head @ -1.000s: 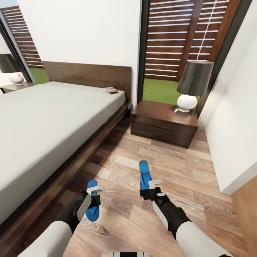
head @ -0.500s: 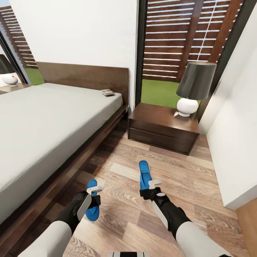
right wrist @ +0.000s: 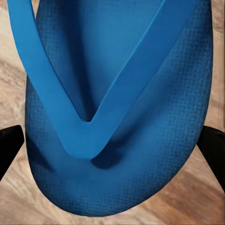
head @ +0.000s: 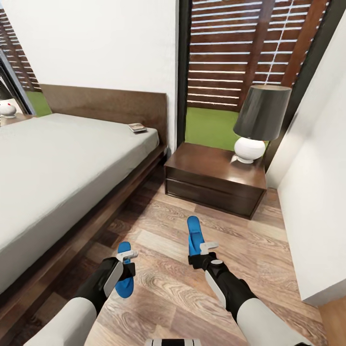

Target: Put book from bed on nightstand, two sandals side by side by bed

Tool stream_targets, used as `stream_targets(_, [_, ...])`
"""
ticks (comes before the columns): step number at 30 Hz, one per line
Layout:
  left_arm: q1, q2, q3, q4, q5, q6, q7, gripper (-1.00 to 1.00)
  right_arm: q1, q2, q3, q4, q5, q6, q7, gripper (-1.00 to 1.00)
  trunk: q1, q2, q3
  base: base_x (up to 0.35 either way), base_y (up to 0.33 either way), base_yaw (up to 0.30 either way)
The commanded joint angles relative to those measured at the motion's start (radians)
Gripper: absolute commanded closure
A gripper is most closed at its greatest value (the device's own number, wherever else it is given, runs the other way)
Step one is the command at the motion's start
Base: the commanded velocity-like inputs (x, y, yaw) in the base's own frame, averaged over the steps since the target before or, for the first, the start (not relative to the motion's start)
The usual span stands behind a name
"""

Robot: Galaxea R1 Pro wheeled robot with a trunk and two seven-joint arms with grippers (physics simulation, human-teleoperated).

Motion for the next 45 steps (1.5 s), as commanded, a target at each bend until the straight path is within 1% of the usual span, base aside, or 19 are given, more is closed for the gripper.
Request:
stream_targets(1, [0.000, 0.000, -0.002, -0.002, 0.009, 0.004, 0.007, 1.00, 0.000, -0.001, 0.007, -0.002, -0.011, 0.005, -0.008, 1.00, 0.000, 0.000, -0.001, 0.198, -0.169, 0.121])
stream_targets(21, [0.000, 0.001, -0.003, -0.001, 0.009, 0.004, 0.007, 1.00, 0.000, -0.001, 0.007, -0.001, -0.011, 0.007, -0.008, 1.00, 0.000, 0.000, -0.001, 0.024, -0.021, 0.220])
stream_targets(28, [0.000, 0.002, -0.003, 0.015, 0.009, 0.001, 0.008, 1.00, 0.000, -0.001, 0.009, -0.001, -0.011, 0.007, -0.008, 1.00, 0.000, 0.000, -0.001, 0.206, -0.208, 0.233])
stream_targets(34, [0.000, 0.001, -0.003, 0.021, 0.009, -0.030, 0.007, 1.00, 0.000, -0.001, 0.009, -0.001, -0.011, 0.007, -0.008, 1.00, 0.000, 0.000, -0.001, 0.235, -0.226, 0.233])
stream_targets(41, [0.001, 0.002, -0.003, 0.021, 0.009, -0.033, 0.007, 1.00, 0.000, -0.001, 0.009, -0.001, -0.011, 0.007, -0.008, 1.00, 0.000, 0.000, -0.001, 0.233, -0.217, 0.233])
stream_targets(45, [0.001, 0.001, -0.003, 0.021, 0.010, -0.033, 0.007, 1.00, 0.000, -0.001, 0.009, 0.002, -0.010, 0.006, -0.008, 1.00, 0.000, 0.000, -0.001, 0.107, -0.094, 0.233])
